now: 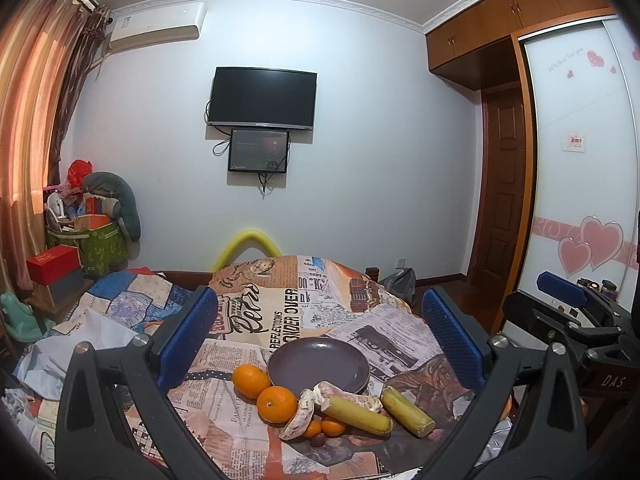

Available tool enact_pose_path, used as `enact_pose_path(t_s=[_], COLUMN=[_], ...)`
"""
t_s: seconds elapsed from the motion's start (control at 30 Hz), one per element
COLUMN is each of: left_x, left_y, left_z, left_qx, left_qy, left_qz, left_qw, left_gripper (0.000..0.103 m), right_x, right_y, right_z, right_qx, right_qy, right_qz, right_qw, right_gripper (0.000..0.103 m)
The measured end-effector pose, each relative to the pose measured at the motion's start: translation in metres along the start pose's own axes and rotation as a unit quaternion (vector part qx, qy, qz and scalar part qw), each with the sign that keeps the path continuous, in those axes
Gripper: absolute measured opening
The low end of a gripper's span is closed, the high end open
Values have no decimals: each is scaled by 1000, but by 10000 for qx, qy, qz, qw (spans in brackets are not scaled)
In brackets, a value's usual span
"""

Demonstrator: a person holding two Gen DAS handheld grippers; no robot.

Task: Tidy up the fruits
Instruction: 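Grasp the pomelo segment with the left gripper while the right grasps a green sugarcane piece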

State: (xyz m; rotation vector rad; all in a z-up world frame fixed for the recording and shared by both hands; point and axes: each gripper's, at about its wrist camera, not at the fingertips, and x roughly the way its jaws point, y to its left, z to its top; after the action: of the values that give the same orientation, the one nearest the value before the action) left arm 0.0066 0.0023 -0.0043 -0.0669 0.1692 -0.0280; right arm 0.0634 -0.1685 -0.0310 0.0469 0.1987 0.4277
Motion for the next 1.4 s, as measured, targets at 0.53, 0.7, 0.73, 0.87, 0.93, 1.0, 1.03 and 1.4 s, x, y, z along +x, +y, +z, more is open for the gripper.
enact_pose_path(t_s=[0.53, 0.7, 0.73, 0.87, 0.93, 1.0, 1.03, 1.4], left_x=[2, 9, 10, 24, 33, 46, 53, 116], left_y=[3, 4, 4, 9, 12, 16, 19, 39], left_z=[-1, -4, -4, -13, -21, -30, -35, -92], left_qx=[-43, -47, -44, -48, -62, -68, -83, -118], left_qy=[27, 117, 133, 313, 489, 739, 888, 2142], left_qz=[-31, -5, -5, -8, 1, 25, 22, -1], left_qw=[10000, 9999, 9999, 9995, 9988, 9972, 9960, 9767], left_gripper=[103, 103, 103, 103, 103, 103, 103, 91], right_x=[0, 2, 3, 13, 19, 28, 32, 76], right_y=[-2, -3, -4, -7, -11, -17, -19, -51], right_z=[0, -3, -4, -14, -21, -32, -37, -86], right_qx=[10, 22, 21, -103, -151, -198, -231, -148], right_qy=[-14, 22, 47, 240, 389, 623, 715, 1905], right_qz=[-35, -77, -89, -243, -300, -333, -376, -406], right_qw=[10000, 10000, 9999, 9994, 9987, 9973, 9965, 9807], right_gripper=[103, 103, 103, 103, 103, 103, 103, 99])
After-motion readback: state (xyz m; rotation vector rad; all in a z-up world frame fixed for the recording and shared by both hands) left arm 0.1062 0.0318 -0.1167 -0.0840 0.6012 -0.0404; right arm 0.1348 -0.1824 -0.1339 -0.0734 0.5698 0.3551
